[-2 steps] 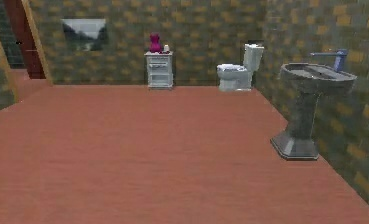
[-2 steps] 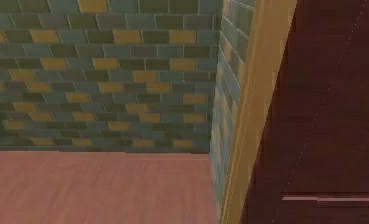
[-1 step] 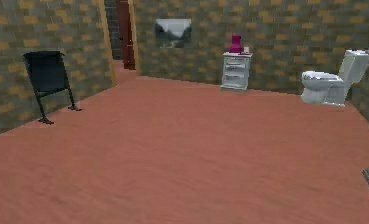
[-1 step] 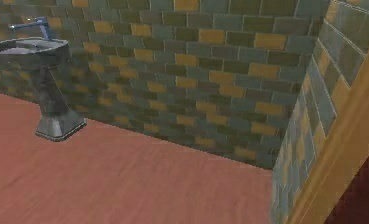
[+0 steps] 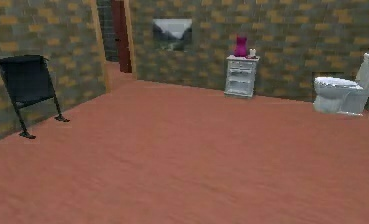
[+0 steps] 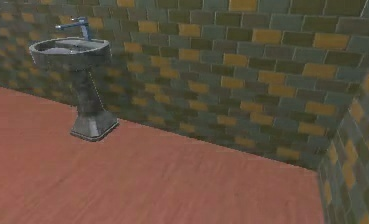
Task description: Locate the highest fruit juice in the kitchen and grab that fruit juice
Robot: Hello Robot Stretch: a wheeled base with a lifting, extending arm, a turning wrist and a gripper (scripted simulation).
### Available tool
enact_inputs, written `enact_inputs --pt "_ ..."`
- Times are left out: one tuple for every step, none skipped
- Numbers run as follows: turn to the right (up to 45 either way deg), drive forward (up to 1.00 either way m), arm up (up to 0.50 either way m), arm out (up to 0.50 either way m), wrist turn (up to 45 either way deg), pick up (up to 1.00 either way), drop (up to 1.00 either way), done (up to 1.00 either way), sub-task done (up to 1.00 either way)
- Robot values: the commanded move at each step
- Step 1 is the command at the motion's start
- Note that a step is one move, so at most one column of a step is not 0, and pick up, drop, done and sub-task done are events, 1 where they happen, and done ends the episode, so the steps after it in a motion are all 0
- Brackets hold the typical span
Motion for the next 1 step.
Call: enact_inputs --pt "-12.0 0.0 0.0 0.0 0.0 0.0 0.0 0.0 0.0"
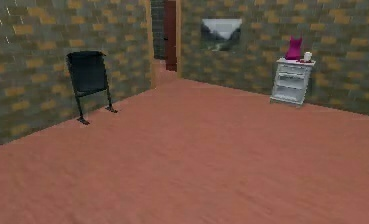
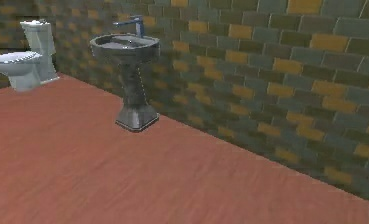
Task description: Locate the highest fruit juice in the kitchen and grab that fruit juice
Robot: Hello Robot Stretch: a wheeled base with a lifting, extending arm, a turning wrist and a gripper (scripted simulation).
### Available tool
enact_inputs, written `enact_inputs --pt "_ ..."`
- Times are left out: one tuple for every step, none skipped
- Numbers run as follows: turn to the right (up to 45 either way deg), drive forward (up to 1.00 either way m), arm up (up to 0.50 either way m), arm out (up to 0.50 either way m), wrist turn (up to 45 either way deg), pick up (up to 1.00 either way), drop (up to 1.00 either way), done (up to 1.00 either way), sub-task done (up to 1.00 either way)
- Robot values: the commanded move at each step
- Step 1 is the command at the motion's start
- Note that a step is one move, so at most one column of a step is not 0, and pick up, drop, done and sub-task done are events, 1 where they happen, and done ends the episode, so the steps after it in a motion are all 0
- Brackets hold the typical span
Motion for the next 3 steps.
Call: enact_inputs --pt "0.0 1.0 0.0 0.0 0.0 0.0 0.0 0.0 0.0" --pt "0.0 1.0 0.0 0.0 0.0 0.0 0.0 0.0 0.0" --pt "0.0 1.0 0.0 0.0 0.0 0.0 0.0 0.0 0.0"
